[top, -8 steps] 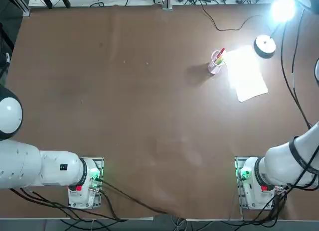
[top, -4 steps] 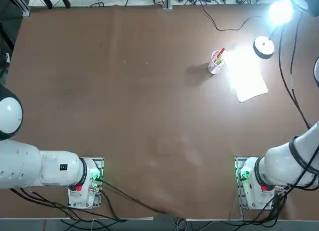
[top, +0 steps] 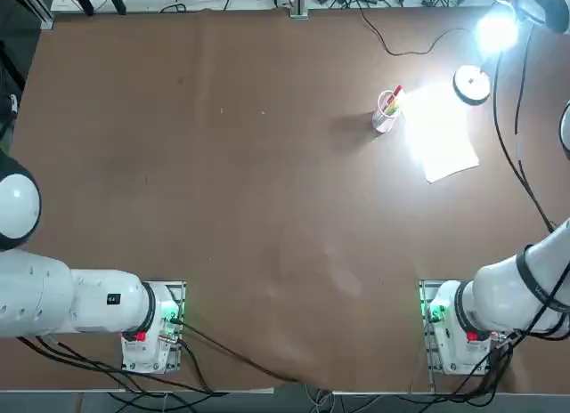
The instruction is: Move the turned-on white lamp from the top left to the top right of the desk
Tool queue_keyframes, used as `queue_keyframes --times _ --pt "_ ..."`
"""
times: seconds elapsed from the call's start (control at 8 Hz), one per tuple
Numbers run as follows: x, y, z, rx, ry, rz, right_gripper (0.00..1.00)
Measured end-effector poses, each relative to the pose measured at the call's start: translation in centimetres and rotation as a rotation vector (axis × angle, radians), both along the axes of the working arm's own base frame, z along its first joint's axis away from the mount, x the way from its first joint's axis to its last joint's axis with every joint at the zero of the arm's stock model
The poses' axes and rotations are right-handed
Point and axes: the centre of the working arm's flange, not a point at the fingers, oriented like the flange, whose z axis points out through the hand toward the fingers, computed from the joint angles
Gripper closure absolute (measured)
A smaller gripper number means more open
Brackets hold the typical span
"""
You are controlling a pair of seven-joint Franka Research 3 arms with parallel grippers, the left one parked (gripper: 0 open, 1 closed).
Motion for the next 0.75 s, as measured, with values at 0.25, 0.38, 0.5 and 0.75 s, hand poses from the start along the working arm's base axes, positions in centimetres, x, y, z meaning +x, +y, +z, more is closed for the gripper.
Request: queue_keyframes --times 0.25,0.38,0.5,0.75 --pt "-0.7 0.7 -0.6 -0.006 0.055 -0.040 0.27" --pt "-0.9 1.1 -0.9 -0.007 0.066 -0.057 0.27" --pt "-1.0 1.3 -1.1 -0.008 0.072 -0.065 0.27" --pt "-1.1 1.1 -1.5 -0.008 0.080 -0.076 0.10"
